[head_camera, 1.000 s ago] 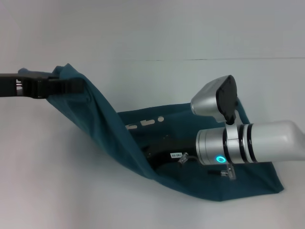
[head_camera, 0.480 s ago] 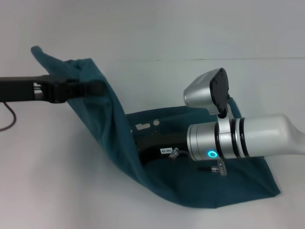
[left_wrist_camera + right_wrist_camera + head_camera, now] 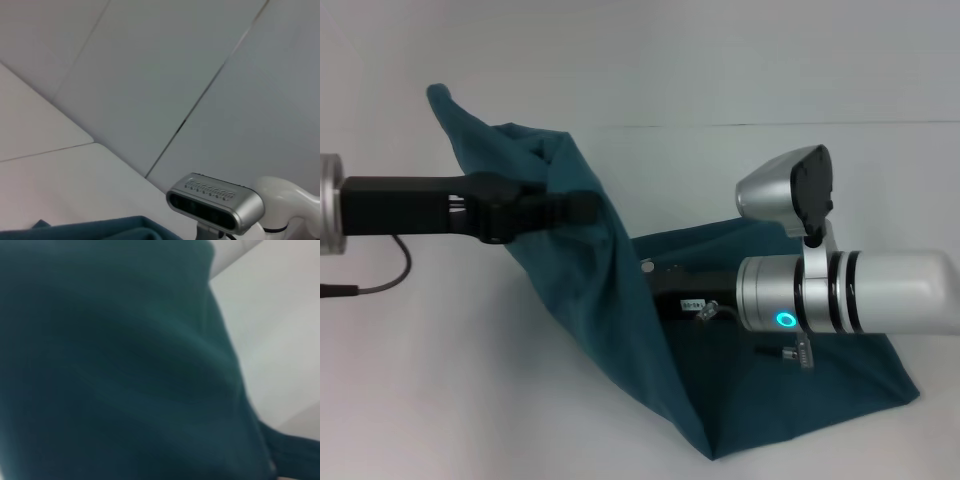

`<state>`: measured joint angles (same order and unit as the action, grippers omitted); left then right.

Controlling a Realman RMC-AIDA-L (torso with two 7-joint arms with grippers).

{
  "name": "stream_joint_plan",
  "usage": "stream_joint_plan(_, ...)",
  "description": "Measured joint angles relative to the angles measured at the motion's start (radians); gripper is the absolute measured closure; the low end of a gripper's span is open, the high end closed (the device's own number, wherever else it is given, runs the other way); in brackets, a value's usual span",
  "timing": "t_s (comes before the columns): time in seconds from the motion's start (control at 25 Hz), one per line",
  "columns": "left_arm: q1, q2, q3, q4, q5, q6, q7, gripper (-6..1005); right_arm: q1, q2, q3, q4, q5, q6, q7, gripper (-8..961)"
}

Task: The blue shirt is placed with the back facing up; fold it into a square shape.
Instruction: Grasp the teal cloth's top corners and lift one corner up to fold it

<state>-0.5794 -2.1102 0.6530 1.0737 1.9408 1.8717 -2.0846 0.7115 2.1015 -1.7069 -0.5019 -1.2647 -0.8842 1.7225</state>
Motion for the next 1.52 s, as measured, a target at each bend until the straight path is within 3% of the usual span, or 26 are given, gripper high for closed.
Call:
stream_joint_plan(0.36, -0.028, -0.031, 0.052, -0.021, -0.003, -0.037, 0.026, 947, -0.025, 0.0, 0.014, -0.001, 0.002, 0.012, -0.027, 940)
stream_joint_plan(1.12, -0.09, -0.05, 0.169, -0.17, -0.008, -0.123, 0.1, 948, -0.089, 0.0, 0.057, 0.003, 0.084, 0.024, -0.089, 941)
stream_joint_plan(1.52, -0.104, -0.053, 0.184, -0.21, -0.018, -0.183, 0.109, 948, -0.164, -0.02, 0.128, -0.048, 0.034, 0.061, -0.083, 941)
